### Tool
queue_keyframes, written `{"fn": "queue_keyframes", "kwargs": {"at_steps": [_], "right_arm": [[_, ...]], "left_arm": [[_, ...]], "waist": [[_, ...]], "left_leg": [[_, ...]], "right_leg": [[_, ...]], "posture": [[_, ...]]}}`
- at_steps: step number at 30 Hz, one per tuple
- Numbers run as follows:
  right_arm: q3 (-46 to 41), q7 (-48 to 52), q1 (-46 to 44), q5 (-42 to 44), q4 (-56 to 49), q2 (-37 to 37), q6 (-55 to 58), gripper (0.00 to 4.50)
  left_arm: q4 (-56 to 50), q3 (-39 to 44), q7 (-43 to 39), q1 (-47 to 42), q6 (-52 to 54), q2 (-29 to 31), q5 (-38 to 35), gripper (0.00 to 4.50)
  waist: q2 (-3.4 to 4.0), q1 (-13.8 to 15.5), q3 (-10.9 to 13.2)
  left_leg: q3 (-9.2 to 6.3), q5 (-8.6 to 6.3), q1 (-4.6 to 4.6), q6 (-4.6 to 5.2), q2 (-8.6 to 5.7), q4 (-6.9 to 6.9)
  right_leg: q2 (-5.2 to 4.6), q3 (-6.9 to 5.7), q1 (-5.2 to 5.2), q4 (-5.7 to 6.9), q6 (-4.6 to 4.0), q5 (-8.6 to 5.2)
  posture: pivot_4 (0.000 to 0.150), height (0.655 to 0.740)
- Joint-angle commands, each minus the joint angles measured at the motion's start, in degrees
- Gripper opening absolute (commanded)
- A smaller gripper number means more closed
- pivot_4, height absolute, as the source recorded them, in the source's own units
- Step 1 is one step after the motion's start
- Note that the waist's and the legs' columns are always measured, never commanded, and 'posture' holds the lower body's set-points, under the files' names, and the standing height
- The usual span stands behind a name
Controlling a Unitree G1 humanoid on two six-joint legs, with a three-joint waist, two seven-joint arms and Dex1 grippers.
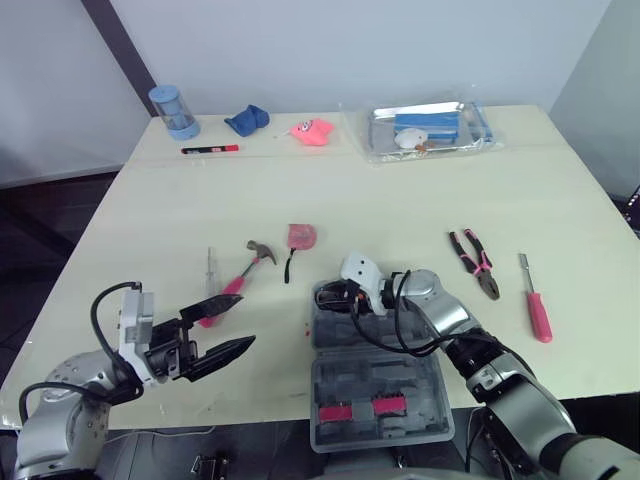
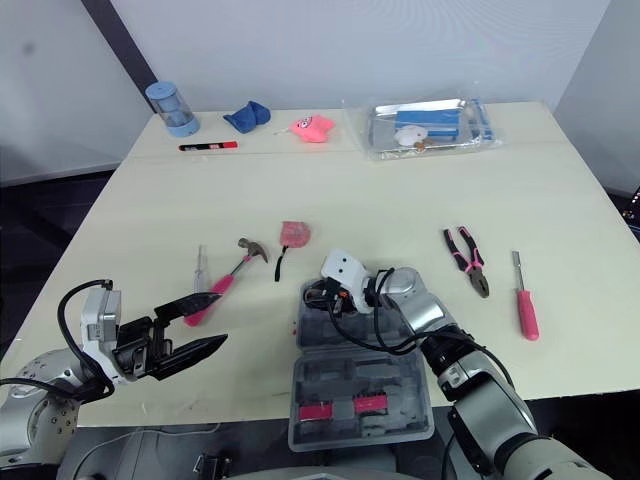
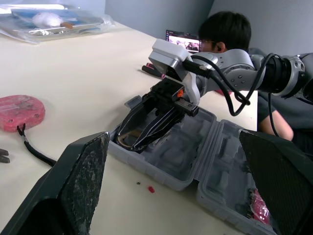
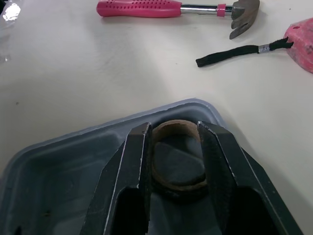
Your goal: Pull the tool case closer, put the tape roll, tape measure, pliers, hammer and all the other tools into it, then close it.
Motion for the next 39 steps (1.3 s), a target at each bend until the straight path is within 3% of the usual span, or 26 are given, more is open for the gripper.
{"fn": "queue_keyframes", "kwargs": {"at_steps": [1, 6, 14, 19, 25, 28, 31, 33, 39], "right_arm": [[2.9, -0.01, 0.27, -3.99, 3.54, -1.12, -1.21, 1.57], [-2.29, 1.45, 1.61, 1.79, -3.64, -0.85, -3.25, 1.57], [-9.05, 1.04, 11.49, 12.04, -30.39, -4.55, 3.68, 1.57], [-15.26, -0.71, 26.3, 16.18, -47.48, -13.87, 7.79, 1.57], [-26.56, -1.64, 43.77, 21.31, -55.67, -21.48, 6.94, 1.57], [-34.05, -1.91, 52.68, 24.05, -56.25, -22.39, 4.1, 2.33], [-40.85, -2.05, 59.7, 26.75, -56.82, -22.31, 1.68, 3.71], [-44.45, -2.46, 63.43, 28.07, -57.08, -21.78, 0.23, 4.33], [-53.64, -1.71, 74.33, 30.16, -55.35, -20.57, -4.53, 4.33]], "left_arm": [[-0.61, -0.05, -0.05, 0.28, -0.92, -0.04, 0.18, 4.5], [-0.07, -0.3, 0.84, 0.45, -1.16, -0.7, 0.55, 4.5], [0.83, 0.95, 8.88, 0.71, -0.67, -4.6, 1.17, 4.5], [3.65, 3.36, 12.89, 2.5, -0.74, -5.05, 1.6, 4.5], [6.97, 5.98, 14.1, 5.68, -2.93, -4.47, 3.18, 4.5], [8.37, 7.18, 14.07, 7.51, -3.78, -4.54, 3.57, 4.5], [9.55, 8.22, 13.95, 9.1, -4.51, -4.67, 3.47, 4.5], [9.98, 8.77, 14.37, 9.69, -4.35, -4.79, 3.22, 4.5], [10.29, 9.84, 16.06, 10.26, -3.94, -4.64, 3.3, 4.5]], "waist": [[-0.01, -0.02, -0.01], [-0.01, 0.14, -0.02], [-0.03, 0.73, -0.02], [-0.04, 2.05, -0.02], [-0.1, 2.89, 0.0], [-0.12, 3.1, 0.0], [-0.12, 3.16, 0.01], [-0.13, 3.17, 0.0], [-0.18, 3.3, -0.04]], "left_leg": [[0.0, 0.0, 0.03, 0.0, 0.0, 0.0], [-0.04, -0.02, 0.22, 0.04, 0.01, 0.0], [-0.21, -0.01, 0.06, 0.01, 0.02, -0.05], [-0.22, -0.07, 0.03, 0.12, -0.04, -0.06], [-0.22, -0.14, 0.1, 0.25, -0.05, -0.06], [-0.24, -0.14, 0.12, 0.26, -0.06, -0.09], [-0.37, -0.15, 0.21, 0.27, -0.06, -0.12], [-0.38, -0.15, 0.27, 0.27, -0.05, -0.15], [-0.45, -0.15, 0.25, 0.27, -0.04, -0.22]], "right_leg": [[0.0, 0.0, 0.02, 0.0, 0.0, 0.0], [-0.01, -0.02, 0.26, 0.0, 0.0, 0.0], [-0.11, -0.05, 0.18, -0.09, 0.0, 0.0], [-0.16, -0.05, 0.19, -0.17, 0.0, 0.0], [-0.13, -0.05, 0.3, -0.24, 0.0, 0.0], [-0.03, -0.06, 0.39, -0.3, 0.0, -0.01], [-0.02, -0.09, 0.68, -0.54, 0.0, 0.0], [-0.03, -0.08, 0.78, -0.65, 0.01, 0.0], [-0.01, -0.12, 0.81, -0.76, 0.01, 0.0]], "posture": [[0.15, 0.74], [0.15, 0.74], [0.15, 0.74], [0.15, 0.74], [0.15, 0.74], [0.15, 0.74], [0.15, 0.74], [0.15, 0.74], [0.15, 0.74]]}}
